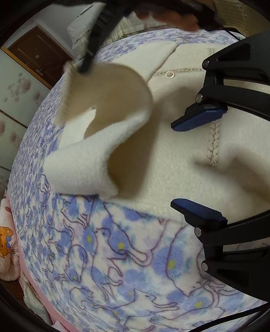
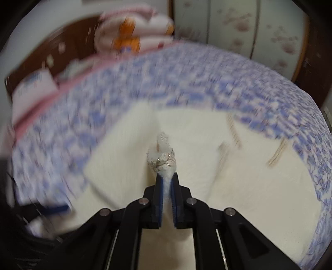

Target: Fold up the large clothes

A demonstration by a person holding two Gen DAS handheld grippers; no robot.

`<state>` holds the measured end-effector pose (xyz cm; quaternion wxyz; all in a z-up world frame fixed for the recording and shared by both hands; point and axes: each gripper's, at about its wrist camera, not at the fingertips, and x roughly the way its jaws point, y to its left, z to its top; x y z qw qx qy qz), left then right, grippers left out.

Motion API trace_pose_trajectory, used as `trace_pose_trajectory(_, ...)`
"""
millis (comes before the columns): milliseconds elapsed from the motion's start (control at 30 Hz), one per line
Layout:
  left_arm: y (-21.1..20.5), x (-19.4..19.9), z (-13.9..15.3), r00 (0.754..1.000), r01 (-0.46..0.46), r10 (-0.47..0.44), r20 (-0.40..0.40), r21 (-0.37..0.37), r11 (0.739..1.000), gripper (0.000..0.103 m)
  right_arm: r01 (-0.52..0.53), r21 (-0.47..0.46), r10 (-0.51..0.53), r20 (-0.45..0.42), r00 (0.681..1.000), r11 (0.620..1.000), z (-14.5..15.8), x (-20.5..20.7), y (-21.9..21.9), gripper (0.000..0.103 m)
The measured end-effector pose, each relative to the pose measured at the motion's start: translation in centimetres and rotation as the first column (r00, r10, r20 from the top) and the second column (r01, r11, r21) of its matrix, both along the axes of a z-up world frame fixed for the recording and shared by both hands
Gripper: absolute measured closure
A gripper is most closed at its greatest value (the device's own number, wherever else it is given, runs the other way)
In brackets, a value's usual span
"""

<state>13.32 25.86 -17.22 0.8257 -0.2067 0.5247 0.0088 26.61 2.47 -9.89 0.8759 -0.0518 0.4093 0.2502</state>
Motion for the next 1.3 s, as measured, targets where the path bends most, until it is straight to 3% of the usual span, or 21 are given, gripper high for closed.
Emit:
trace_pose_trajectory(100,-0.2,-0.1,0.3,1.000,0.006,-0.006,0.024,-0.010,1.000,0.037,0.201,0.201,-0.208,0.015,0.978,0.959,3.5,0.4,-7.6,0.097)
trace_pose_trajectory(167,-0.4,-0.2,0.3,0.999,0.017,-0.017,0.033,-0.012,1.000,0.037,0.324,0.244,-0.328,-0.026,0.944,0.914,3.1,-0.5,-13.1,0.096)
trace_pose_trajectory(267,-0.9,0.1,-0.4,0.999,0.042,-0.041,0.022,-0.013,0.999,0.037,0.457,0.159,-0.436,-0.155,0.887,0.875,-1.2,-2.1,-18.9,0.091)
trace_pose_trajectory(333,-1.3,0.5,-0.9,0.999,0.052,-0.052,0.009,-0.010,0.999,0.037,0.488,0.023,-0.465,-0.266,0.844,0.872,-6.0,-3.1,-22.0,0.071)
trace_pose_trajectory(367,-1.5,0.7,-1.0,0.998,0.058,-0.058,0.003,-0.007,0.998,0.037,0.506,-0.018,-0.486,-0.312,0.816,0.862,-7.8,-3.7,-23.4,0.069)
trace_pose_trajectory(433,-1.8,1.4,-1.1,0.997,0.073,-0.073,0.000,0.009,0.997,0.037,0.532,-0.013,-0.496,-0.383,0.780,0.847,-10.0,-4.6,-25.4,0.069)
trace_pose_trajectory(500,-1.7,2.5,-1.0,0.997,0.079,-0.079,0.000,0.031,0.996,0.037,0.554,0.039,-0.490,-0.420,0.764,0.832,-10.9,-4.9,-27.1,0.069)
trace_pose_trajectory(733,1.2,9.1,-1.2,0.999,0.036,-0.035,-0.017,0.031,0.999,0.037,0.495,0.174,-0.401,-0.391,0.828,0.851,-9.4,0.2,-26.6,0.060)
trace_pose_trajectory(867,2.1,13.9,-2.1,0.998,0.052,-0.050,-0.048,0.050,0.997,0.037,0.460,0.125,-0.392,-0.360,0.847,0.879,-9.8,4.5,-24.7,0.060)
trace_pose_trajectory(1033,2.3,18.7,-3.8,0.995,0.076,-0.067,-0.080,0.115,0.991,0.037,0.457,0.092,-0.397,-0.366,0.842,0.885,-11.8,8.5,-24.1,0.060)
trace_pose_trajectory(1200,2.1,21.4,-5.9,0.993,0.079,-0.069,-0.094,0.118,0.990,0.037,0.416,0.101,-0.369,-0.306,0.877,0.904,-12.9,8.8,-23.2,0.061)
trace_pose_trajectory(1267,2.1,21.8,-5.9,0.997,0.064,-0.057,-0.059,0.123,0.990,0.050,0.389,0.056,-0.360,-0.274,0.892,0.920,-12.8,8.7,-22.5,0.082)
trace_pose_trajectory(1300,2.0,22.1,-5.7,0.998,0.053,-0.047,-0.043,0.142,0.988,0.072,0.380,0.052,-0.354,-0.262,0.898,0.924,-12.6,8.7,-22.3,0.087)
